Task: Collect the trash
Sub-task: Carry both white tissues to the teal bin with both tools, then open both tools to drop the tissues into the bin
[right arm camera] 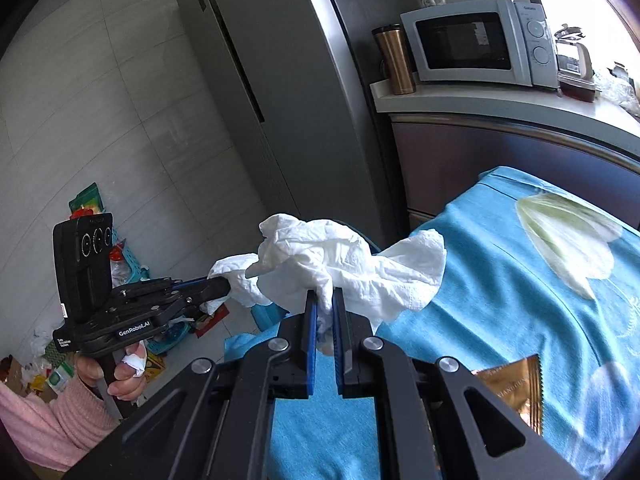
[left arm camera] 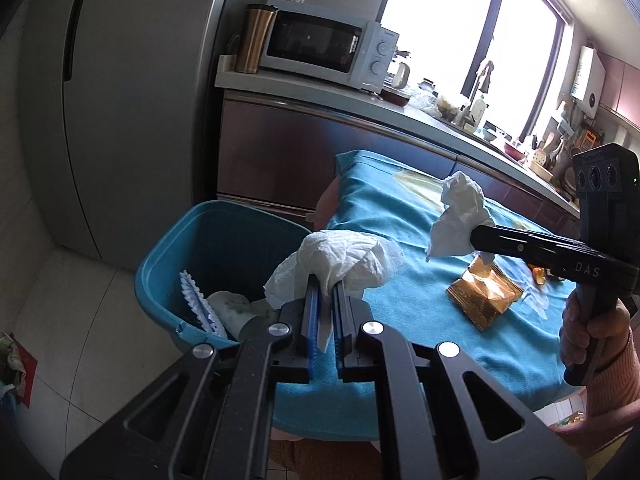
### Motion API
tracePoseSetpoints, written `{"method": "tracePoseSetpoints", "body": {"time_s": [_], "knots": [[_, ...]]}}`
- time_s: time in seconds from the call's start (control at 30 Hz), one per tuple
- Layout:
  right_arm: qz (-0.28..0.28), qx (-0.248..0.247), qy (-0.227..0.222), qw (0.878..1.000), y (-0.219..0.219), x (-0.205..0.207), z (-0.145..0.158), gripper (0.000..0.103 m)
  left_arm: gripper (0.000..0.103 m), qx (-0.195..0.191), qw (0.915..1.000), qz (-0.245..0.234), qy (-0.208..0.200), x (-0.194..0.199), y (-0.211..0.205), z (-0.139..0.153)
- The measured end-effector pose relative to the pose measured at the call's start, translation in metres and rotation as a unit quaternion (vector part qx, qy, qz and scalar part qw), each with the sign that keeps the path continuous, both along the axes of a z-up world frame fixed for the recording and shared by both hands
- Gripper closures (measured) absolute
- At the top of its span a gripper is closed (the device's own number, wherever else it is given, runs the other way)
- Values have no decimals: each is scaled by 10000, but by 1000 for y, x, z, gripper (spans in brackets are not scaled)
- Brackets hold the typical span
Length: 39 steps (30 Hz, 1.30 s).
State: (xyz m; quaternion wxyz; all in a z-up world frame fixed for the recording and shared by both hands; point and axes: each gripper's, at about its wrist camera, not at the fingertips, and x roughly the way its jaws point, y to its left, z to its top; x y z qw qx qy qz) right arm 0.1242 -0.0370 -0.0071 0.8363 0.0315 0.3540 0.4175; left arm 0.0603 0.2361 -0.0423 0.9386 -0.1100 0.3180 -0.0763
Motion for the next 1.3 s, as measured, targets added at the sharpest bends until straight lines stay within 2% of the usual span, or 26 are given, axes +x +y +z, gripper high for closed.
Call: {"method": "tracePoseSetpoints", "body": {"time_s": [0.7,1.0,1.13,1.3], "knots": [[772,121,494,9957,89,31,-1,96,96,-49,9959,807,398,28,45,-29],[712,-12,924,9932,118,52,-24,95,95,-70,9935,992,558,36,52,-42],[709,-76,1286,9891,127,62,-40,95,94,-52,9923,1041,674,41,56,-51],[534,-302,1456,9874,138,73,-55,93,93,-98,9904,1105,830,48,61,-63]]}}
